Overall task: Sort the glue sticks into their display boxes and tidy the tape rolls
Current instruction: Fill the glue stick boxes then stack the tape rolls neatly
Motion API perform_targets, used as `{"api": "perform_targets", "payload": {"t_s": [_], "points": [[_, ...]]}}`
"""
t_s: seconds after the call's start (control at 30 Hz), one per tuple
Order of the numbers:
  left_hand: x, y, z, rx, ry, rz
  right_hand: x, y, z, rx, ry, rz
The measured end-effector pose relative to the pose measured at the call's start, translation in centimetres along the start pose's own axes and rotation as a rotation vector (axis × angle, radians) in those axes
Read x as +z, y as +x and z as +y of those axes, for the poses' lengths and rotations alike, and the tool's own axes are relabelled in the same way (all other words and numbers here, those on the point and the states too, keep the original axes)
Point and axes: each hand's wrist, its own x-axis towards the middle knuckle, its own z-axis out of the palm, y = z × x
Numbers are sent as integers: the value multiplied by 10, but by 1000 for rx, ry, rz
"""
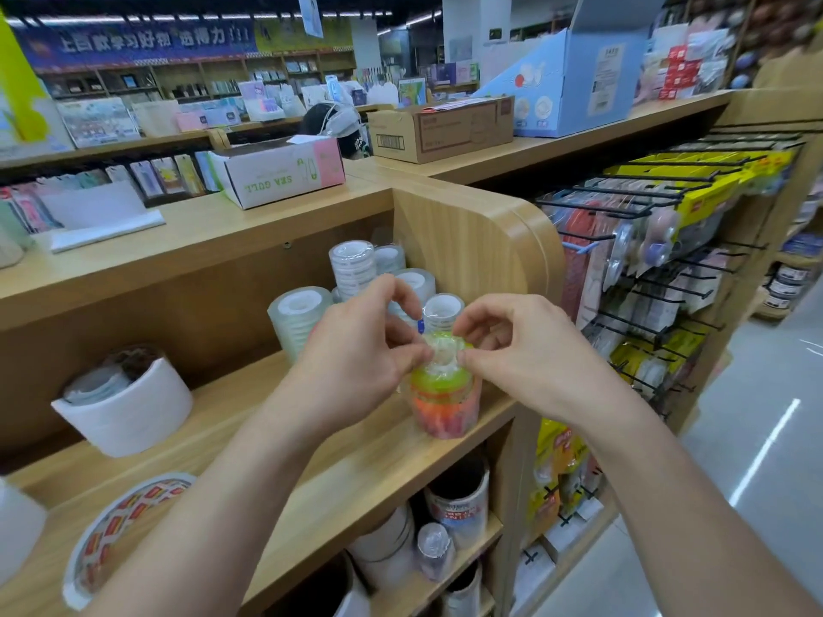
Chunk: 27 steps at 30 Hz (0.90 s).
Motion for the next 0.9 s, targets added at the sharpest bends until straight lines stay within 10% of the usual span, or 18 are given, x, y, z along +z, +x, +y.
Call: {"api": "perform_targets", "payload": {"t_s": [0.4, 0.9], "points": [[-5, -3, 2, 263, 545, -401, 8, -6, 13, -256, -140, 48], [23, -4, -15, 435, 477, -6, 33, -27, 29, -303, -110, 469]]}}
